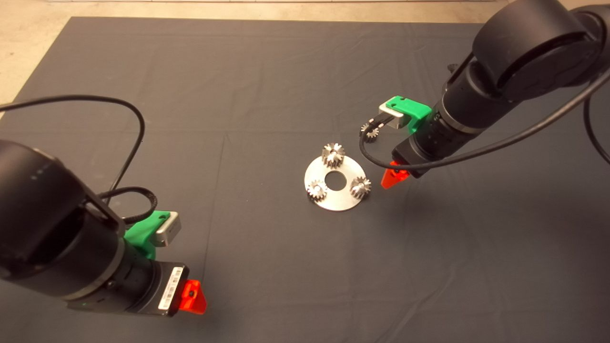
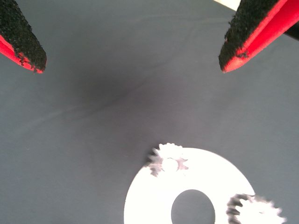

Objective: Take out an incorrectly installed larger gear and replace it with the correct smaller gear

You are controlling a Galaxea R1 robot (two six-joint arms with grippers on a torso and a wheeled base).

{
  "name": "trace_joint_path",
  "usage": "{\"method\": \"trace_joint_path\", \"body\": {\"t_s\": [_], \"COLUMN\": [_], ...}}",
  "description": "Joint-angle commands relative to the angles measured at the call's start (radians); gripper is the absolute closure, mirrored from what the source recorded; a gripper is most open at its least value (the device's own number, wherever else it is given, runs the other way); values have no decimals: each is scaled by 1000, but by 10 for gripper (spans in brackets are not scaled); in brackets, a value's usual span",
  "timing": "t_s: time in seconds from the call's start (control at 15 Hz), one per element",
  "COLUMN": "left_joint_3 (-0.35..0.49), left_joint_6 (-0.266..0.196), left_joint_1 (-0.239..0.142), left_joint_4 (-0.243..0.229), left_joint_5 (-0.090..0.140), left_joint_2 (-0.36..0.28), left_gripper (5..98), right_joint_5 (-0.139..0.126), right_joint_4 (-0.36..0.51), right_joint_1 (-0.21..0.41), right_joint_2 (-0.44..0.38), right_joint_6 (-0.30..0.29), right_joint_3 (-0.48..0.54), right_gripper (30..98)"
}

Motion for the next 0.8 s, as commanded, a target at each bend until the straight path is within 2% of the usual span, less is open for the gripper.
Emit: {"method": "trace_joint_path", "body": {"t_s": [0.0, 0.13, 0.47, 0.6, 0.73], "left_joint_3": [12, 12, 9, 5, 5], "left_joint_6": [0, 2, 3, 3, 3], "left_joint_1": [-7, -7, -7, -7, -7], "left_joint_4": [-8, -8, -8, -8, -8], "left_joint_5": [4, 3, 2, 1, 1], "left_joint_2": [0, 0, 5, 5, 5], "left_gripper": [61, 61, 61, 61, 61], "right_joint_5": [-40, -38, -38, -37, -35], "right_joint_4": [-89, -100, -165, -180, -182], "right_joint_1": [0, -7, -81, -89, -90], "right_joint_2": [60, 86, 173, 190, 214], "right_joint_6": [-10, -13, -41, -43, -71], "right_joint_3": [-52, -91, -206, -240, -279], "right_gripper": [307, 307, 307, 307, 307]}}
